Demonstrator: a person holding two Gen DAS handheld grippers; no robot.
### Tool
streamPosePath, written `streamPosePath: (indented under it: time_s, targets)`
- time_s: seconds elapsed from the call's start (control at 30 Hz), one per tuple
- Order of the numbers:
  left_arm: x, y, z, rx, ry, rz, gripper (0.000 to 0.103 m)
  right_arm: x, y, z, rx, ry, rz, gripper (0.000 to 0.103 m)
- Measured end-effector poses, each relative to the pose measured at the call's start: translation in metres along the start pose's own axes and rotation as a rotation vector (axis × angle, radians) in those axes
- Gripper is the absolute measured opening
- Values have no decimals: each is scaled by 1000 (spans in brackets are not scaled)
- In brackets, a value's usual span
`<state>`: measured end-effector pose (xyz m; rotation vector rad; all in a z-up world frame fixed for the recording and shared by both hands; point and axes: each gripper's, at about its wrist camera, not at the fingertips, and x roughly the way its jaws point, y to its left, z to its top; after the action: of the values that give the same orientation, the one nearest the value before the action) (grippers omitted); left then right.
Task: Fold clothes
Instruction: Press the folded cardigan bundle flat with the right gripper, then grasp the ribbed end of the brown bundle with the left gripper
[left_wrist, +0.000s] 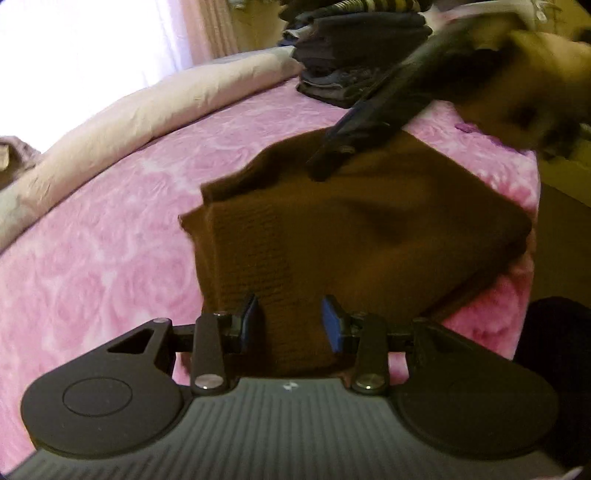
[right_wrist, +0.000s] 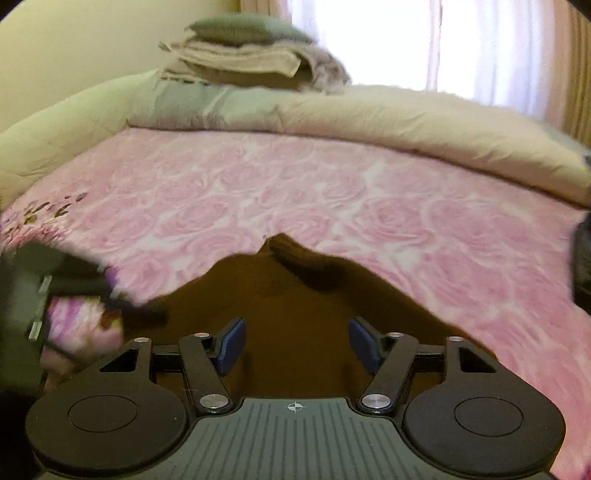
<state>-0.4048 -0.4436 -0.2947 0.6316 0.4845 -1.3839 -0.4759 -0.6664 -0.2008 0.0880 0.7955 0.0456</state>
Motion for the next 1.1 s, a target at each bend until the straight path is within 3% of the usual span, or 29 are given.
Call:
streamPosePath:
  time_s: [0.1, 0.23, 0.37, 0.53, 0.67, 0.77, 0.93, 1.03, 1.1]
  targets:
    - [-1, 5, -10, -63, -16, -5, 34, 44, -24, 16, 61, 74, -3, 49]
    - [0, 4, -14, -82, -33, 14, 34, 79, -51, 33, 144, 56, -12, 49]
    - [-1, 2, -16, -85, -46, 26, 34, 94, -50, 43, 107, 81, -15, 49]
    - [-4, 2, -14, -88, -35, 28, 34, 65, -50, 46, 122, 7, -10, 49]
    - [-4, 1, -12, -65, -25, 36, 35, 16, -45, 32, 155, -74, -39, 50]
    - [-9, 3, -7, -74, -16, 40, 36, -27, -43, 7, 212, -150, -71, 85]
    - [-18, 20, -1, -131, -18, 55, 37, -80, -41, -52, 330, -203, -121, 85]
    - [-11, 36, 2, -198, 4, 11, 36, -90, -50, -82, 420, -201, -148, 85]
    - [-4, 44, 3, -241, 23, -26, 27, -88, -62, -90, 475, -197, -165, 85]
